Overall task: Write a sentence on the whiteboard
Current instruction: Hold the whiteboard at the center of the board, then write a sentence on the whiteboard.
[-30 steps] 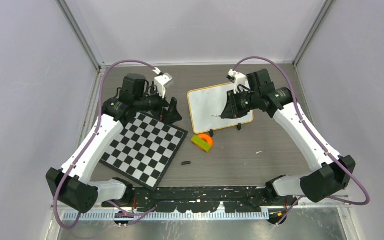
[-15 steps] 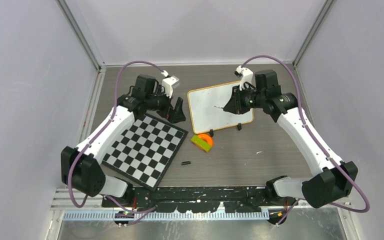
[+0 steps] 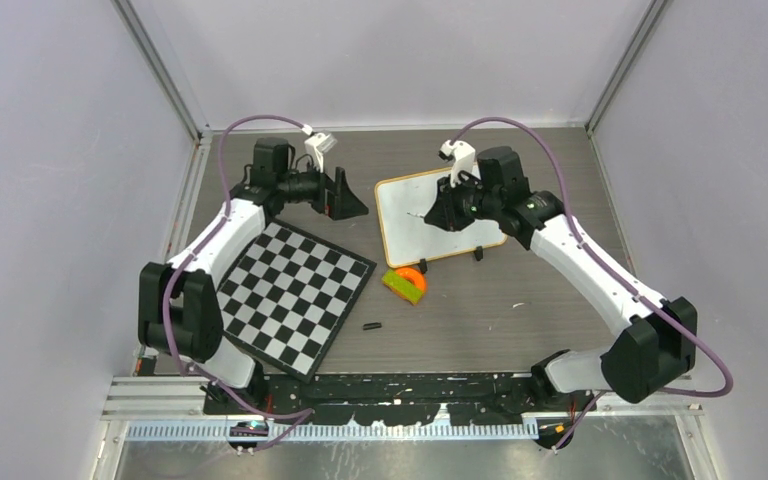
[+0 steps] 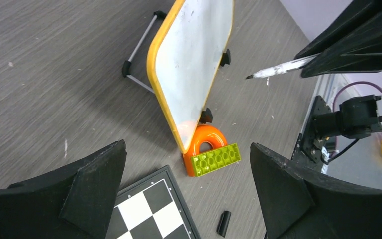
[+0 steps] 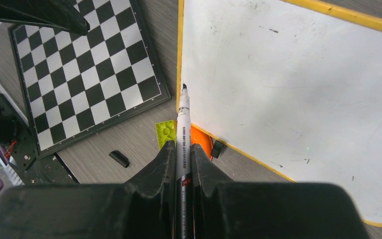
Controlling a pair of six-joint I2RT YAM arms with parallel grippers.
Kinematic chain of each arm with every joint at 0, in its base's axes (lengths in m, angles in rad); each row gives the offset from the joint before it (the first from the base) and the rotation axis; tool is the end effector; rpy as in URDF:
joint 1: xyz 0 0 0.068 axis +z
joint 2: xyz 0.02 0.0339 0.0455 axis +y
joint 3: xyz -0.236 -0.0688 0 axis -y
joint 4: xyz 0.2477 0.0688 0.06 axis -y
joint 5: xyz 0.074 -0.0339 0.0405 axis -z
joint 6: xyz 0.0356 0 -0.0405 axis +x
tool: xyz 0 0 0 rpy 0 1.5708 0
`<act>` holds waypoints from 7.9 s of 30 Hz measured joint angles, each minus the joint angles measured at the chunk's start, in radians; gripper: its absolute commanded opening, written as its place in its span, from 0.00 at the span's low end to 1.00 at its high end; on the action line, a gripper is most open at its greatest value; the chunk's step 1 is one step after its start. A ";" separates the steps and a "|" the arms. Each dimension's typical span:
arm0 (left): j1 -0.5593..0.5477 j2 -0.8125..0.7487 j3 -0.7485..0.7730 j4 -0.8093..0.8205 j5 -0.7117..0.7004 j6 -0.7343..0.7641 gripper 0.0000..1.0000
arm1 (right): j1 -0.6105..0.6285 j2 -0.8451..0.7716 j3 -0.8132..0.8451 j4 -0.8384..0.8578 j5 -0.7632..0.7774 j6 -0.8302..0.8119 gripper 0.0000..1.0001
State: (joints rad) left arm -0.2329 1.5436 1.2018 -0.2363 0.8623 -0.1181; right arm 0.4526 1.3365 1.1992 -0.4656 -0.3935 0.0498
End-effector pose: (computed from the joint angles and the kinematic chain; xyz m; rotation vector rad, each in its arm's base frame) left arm 0.3328 -0.1067 0.2698 0.6298 2.0248 -1.1265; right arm 0.2700 0.1465 0.3080 -0.6651 2.1066 0.7113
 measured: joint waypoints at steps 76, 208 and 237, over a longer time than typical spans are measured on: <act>-0.029 0.285 0.028 0.472 0.185 -0.323 0.31 | 0.055 0.143 0.143 0.036 0.080 0.045 0.00; -0.029 0.328 0.016 0.583 0.197 -0.347 0.00 | 0.114 0.233 0.163 -0.015 0.160 -0.026 0.00; -0.029 0.328 0.011 0.584 0.192 -0.346 0.00 | 0.068 0.254 0.166 0.002 0.199 -0.021 0.00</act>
State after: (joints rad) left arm -0.2623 1.8721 1.2129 0.3477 1.0538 -0.4637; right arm 0.5205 1.5909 1.3655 -0.4633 -0.1947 0.0288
